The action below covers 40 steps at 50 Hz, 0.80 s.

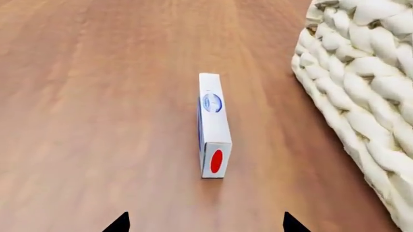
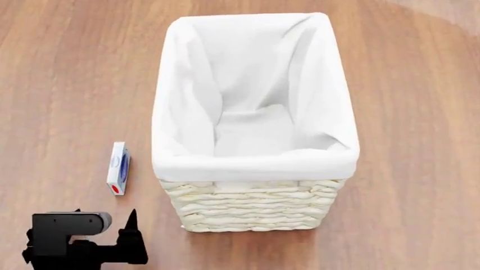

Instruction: Pick up the cream cheese box, and put it in the basket.

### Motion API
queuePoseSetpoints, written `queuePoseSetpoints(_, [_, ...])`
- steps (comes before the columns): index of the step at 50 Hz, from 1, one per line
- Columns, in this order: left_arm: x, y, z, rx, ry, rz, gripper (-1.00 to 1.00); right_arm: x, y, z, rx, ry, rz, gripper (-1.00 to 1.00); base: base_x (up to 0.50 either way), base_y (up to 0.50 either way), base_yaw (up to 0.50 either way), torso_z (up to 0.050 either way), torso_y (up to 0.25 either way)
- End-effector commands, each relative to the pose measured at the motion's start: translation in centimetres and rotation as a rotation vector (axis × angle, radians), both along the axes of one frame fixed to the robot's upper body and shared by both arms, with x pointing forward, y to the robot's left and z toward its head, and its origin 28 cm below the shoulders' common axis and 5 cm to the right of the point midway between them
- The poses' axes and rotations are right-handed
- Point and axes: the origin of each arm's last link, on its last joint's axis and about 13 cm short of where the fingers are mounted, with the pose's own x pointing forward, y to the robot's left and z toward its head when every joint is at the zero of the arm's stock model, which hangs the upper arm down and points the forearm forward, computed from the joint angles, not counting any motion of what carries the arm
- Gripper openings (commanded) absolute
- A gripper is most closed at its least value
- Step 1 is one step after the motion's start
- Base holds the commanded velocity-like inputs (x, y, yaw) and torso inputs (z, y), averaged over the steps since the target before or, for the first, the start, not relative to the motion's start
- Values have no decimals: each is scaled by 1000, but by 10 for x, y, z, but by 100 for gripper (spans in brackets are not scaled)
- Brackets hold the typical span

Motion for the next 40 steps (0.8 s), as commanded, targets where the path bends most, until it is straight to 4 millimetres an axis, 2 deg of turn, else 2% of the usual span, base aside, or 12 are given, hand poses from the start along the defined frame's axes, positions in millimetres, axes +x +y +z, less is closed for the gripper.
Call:
queuePoseSetpoints(1, [24,-3,2,-1,36,-11,100,-1,1,-1,0,4,8,100,0,0,0,0,0])
queuePoseSetpoints(11, [52,-2,11,-7,50,21,100,-1,1,-2,0,7,11,100,0,0,0,0,0])
queuePoseSetpoints(19, [57,-4,9,-7,62,32,100,-1,1,-3,0,7,13,100,0,0,0,0,0])
queuePoseSetpoints(25, [61,-5,15,-8,59,30,100,-1,1,-2,1,5,12,100,0,0,0,0,0])
queuePoseSetpoints(39, [61,-7,14,-35,74,-1,100,-1,1,-3,2,7,10,100,0,0,0,0,0])
queuePoseSetpoints(40, [60,-7,14,-23,77,13,-100,-1,1,-2,2,6,12,100,0,0,0,0,0])
